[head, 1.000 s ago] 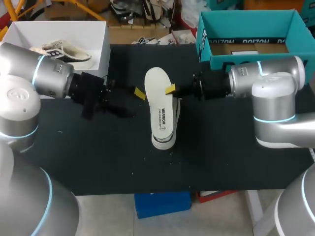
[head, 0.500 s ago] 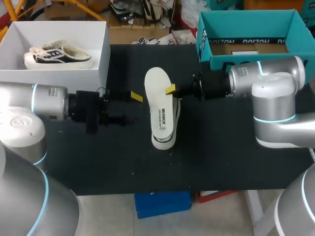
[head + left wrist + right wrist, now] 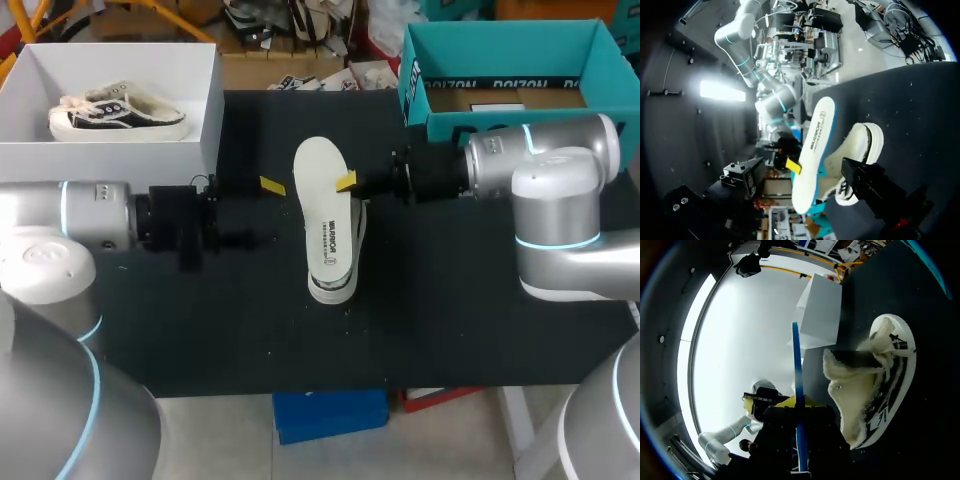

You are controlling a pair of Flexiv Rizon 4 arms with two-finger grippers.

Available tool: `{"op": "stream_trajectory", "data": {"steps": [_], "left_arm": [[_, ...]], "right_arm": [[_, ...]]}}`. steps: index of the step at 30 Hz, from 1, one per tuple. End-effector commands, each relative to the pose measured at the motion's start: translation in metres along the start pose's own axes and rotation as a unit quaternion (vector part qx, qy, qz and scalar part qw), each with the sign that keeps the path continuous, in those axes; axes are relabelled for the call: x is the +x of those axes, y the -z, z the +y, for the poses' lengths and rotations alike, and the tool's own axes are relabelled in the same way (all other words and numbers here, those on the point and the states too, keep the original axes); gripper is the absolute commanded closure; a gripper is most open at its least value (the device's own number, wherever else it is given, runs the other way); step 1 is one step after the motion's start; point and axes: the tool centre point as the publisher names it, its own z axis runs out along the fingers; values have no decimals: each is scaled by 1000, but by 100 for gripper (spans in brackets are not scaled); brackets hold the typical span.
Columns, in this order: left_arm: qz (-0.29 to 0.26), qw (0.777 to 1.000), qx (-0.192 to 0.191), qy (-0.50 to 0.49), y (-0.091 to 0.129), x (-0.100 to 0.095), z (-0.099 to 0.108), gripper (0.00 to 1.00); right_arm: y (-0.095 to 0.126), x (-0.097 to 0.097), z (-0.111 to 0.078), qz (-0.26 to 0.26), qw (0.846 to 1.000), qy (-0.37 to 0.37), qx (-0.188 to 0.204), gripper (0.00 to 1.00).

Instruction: Take the shoe out of the shoebox, open the shoe tongue, remove and reinsert the insole, then place the shoe into the shoebox

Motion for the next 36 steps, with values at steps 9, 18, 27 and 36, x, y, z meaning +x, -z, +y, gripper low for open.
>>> {"op": "stream_trajectory", "data": {"steps": [9, 18, 27, 36], "left_arm": [[-83, 993, -87, 1, -23, 10, 19, 0], [-97, 992, -82, 3, -43, 16, 28, 0], [-106, 992, -68, -17, -57, 16, 34, 33], [-106, 993, -47, -36, -63, 18, 37, 51]], "right_arm": [[0, 0, 0, 0, 1000, 0, 0, 100], [0, 0, 0, 0, 1000, 0, 0, 100], [0, 0, 0, 0, 1000, 0, 0, 100], [0, 0, 0, 0, 1000, 0, 0, 100]]}}
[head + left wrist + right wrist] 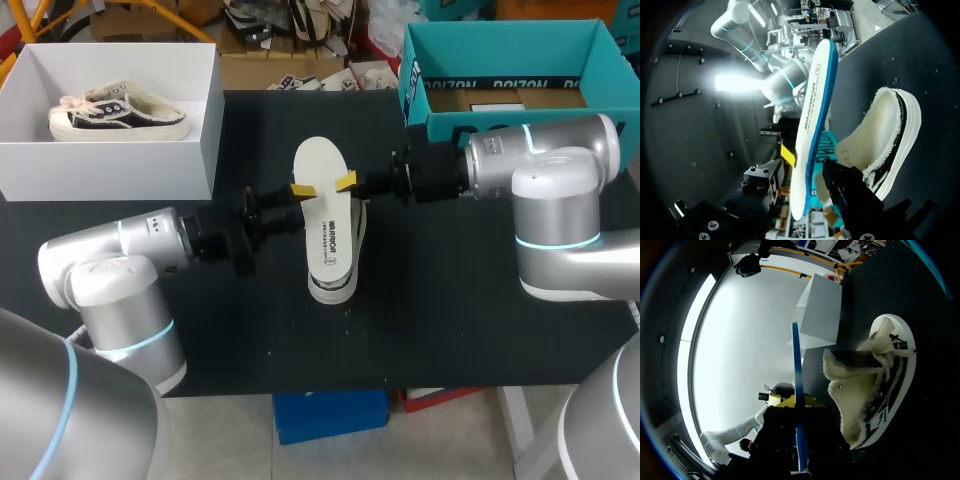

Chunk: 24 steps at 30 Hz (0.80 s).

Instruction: Take the shoe out of the shoebox, open the shoe tongue, remove and reinsert the insole, then place the shoe into the shoebox

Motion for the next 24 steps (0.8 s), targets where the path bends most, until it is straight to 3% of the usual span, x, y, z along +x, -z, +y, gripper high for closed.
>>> {"op": "stream_trajectory", "data": {"steps": [1, 6, 9, 15, 24], "left_arm": [[0, 1000, 16, -3, -3, 3, 5, 51], [0, 1000, 29, -6, -8, 4, 6, 48], [-2, 999, 37, -8, -11, 4, 7, 52], [-6, 999, 47, -7, -14, 4, 8, 83], [-10, 998, 59, 0, -15, 6, 0, 79]], "right_arm": [[0, 0, 0, 0, 1000, 0, 0, 100], [0, 0, 0, 0, 1000, 0, 0, 100], [0, 0, 0, 0, 1000, 0, 0, 100], [0, 0, 0, 0, 1000, 0, 0, 100], [0, 0, 0, 0, 1000, 0, 0, 100]]}}
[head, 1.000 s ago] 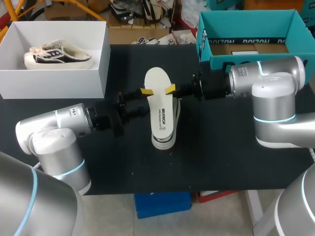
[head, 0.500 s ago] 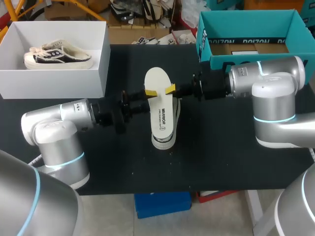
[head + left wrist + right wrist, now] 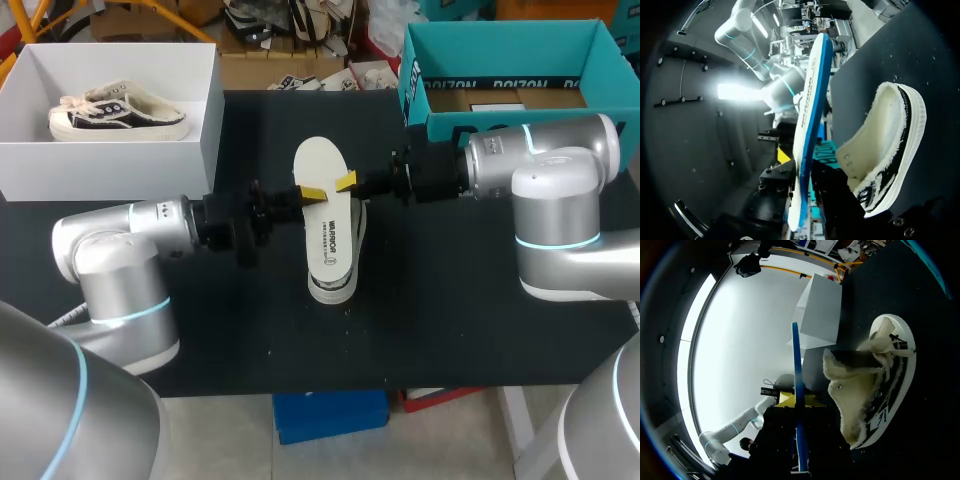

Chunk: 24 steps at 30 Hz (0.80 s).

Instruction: Take the shoe out of the shoebox, open the shoe tongue, remove and reinsert the insole, then place the shoe into the shoebox

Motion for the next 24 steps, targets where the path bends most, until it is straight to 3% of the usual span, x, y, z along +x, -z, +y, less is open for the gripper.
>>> {"op": "stream_trajectory", "data": {"steps": [1, 4, 7, 16, 18, 24], "left_arm": [[0, 1000, 4, 1, 0, 2, -2, 79], [-2, 1000, 7, 5, -1, 2, -5, 81], [-5, 1000, 9, 5, -3, 1, -7, 100], [-5, 1000, 11, 1, -6, -1, -8, 100], [3, 1000, 7, -4, -6, -2, -9, 100], [48, 999, 2, 5, 6, -4, -22, 100]], "right_arm": [[0, 0, 0, 0, 1000, 0, 0, 100], [0, 0, 0, 0, 1000, 0, 0, 100], [0, 0, 0, 0, 1000, 0, 0, 100], [0, 0, 0, 0, 1000, 0, 0, 100], [2, 1, 0, -5, 1000, -4, -6, 0], [17, 8, -2, -63, 997, -16, -30, 0]]}}
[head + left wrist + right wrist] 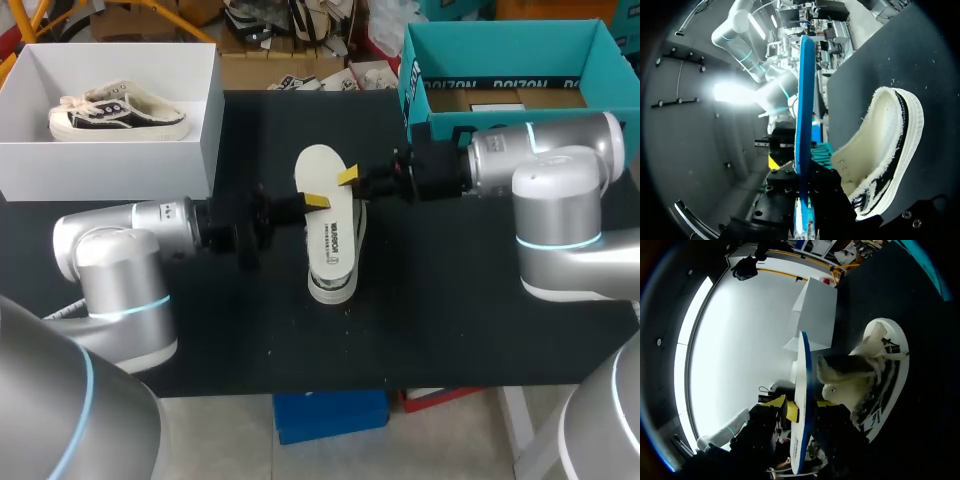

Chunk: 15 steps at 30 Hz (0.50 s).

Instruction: Take the shoe out of the shoebox, open the shoe tongue, remove and reinsert the insole, then place the shoe into the shoebox

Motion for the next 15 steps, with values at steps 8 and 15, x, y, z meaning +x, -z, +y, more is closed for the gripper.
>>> {"op": "stream_trajectory", "data": {"steps": [8, 15], "left_arm": [[64, 997, 10, 40, 34, -27, -38, 100], [108, 991, 26, 76, 57, -35, -59, 100]], "right_arm": [[35, 24, -24, -78, 996, -7, -40, 0], [50, 31, -43, -105, 992, -12, -71, 0]]}}
